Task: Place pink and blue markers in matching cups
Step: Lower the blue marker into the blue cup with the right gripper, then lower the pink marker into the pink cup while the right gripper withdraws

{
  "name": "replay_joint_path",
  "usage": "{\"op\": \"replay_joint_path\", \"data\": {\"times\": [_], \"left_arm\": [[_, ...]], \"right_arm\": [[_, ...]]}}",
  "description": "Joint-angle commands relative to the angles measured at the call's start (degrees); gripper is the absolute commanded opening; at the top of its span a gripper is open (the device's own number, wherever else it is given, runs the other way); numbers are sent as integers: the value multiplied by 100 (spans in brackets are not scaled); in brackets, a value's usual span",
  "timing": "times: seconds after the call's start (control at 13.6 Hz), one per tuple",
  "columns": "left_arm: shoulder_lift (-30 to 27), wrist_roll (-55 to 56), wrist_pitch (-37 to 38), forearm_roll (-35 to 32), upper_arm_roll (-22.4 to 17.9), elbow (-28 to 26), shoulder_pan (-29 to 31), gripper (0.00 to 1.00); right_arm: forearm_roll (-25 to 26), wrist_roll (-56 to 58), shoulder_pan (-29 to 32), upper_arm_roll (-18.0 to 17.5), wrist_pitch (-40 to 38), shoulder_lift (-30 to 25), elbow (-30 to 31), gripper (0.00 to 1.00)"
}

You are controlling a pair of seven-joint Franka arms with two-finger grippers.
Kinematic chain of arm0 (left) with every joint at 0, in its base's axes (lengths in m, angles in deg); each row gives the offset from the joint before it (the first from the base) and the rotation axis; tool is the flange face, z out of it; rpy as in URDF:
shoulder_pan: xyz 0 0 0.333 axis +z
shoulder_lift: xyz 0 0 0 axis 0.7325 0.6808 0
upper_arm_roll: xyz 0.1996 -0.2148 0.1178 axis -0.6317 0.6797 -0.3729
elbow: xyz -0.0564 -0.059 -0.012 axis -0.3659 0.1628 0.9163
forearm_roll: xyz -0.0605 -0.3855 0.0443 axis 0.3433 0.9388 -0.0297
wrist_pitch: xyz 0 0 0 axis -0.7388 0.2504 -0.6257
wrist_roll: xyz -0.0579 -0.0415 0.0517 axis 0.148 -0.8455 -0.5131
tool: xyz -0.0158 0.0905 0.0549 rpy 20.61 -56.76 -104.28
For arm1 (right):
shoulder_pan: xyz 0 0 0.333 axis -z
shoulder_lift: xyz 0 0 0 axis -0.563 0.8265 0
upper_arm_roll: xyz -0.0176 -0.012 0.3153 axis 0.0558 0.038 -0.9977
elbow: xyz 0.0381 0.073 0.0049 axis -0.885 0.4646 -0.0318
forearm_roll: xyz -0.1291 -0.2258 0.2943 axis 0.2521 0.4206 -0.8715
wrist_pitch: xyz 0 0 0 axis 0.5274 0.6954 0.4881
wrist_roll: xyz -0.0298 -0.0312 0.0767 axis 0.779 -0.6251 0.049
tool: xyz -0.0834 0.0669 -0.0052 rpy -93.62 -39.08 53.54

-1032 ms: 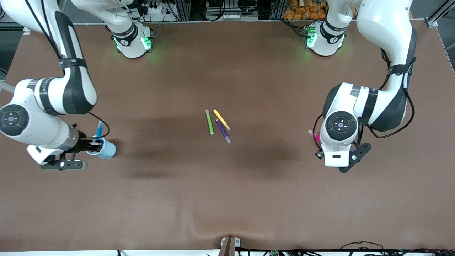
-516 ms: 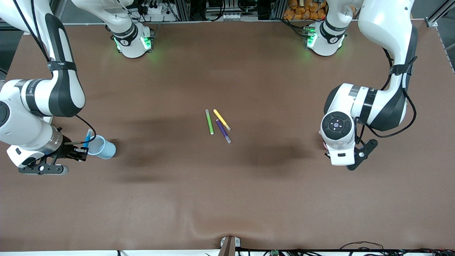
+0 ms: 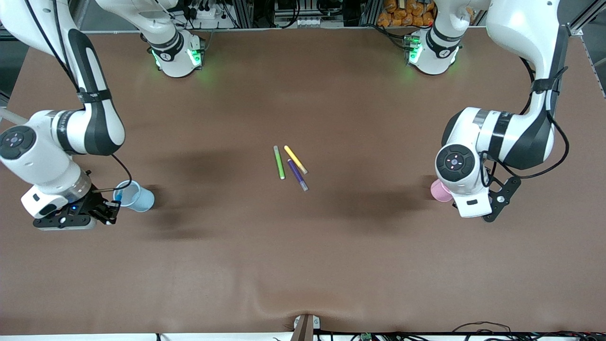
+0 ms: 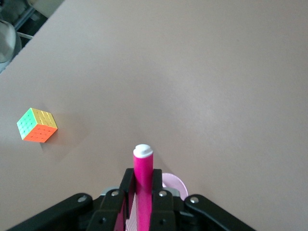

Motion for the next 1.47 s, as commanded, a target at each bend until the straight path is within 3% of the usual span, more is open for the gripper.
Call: {"op": "replay_joint_path", "data": {"times": [0.0,0.74,1.03,1.11,1.18,1.25,1.4], "left_arm": [[-109,474,-127,-427,45,-292,33,7],[93,2153,-163,-1473,54,-679,-3,6],[146,2584,-163,-1614,63,-811,-82,3],[146,2663,-163,-1632,63,-855,-108,2],[154,2777,-163,-1667,71,-916,-152,2],[154,2900,-163,-1693,71,-978,-196,0],[146,3032,-145,-1694,71,-1049,-266,0]], "right_arm": [[82,268,169,-123,482,-356,593,0],[82,268,169,-123,1983,-365,1602,0],[82,259,178,-115,1968,-364,1639,4],[82,259,169,-115,1959,-364,1647,39],[82,259,178,-115,1950,-364,1639,63],[82,242,178,-115,1941,-356,1613,100],[82,250,187,-115,1793,-364,1542,100]]}}
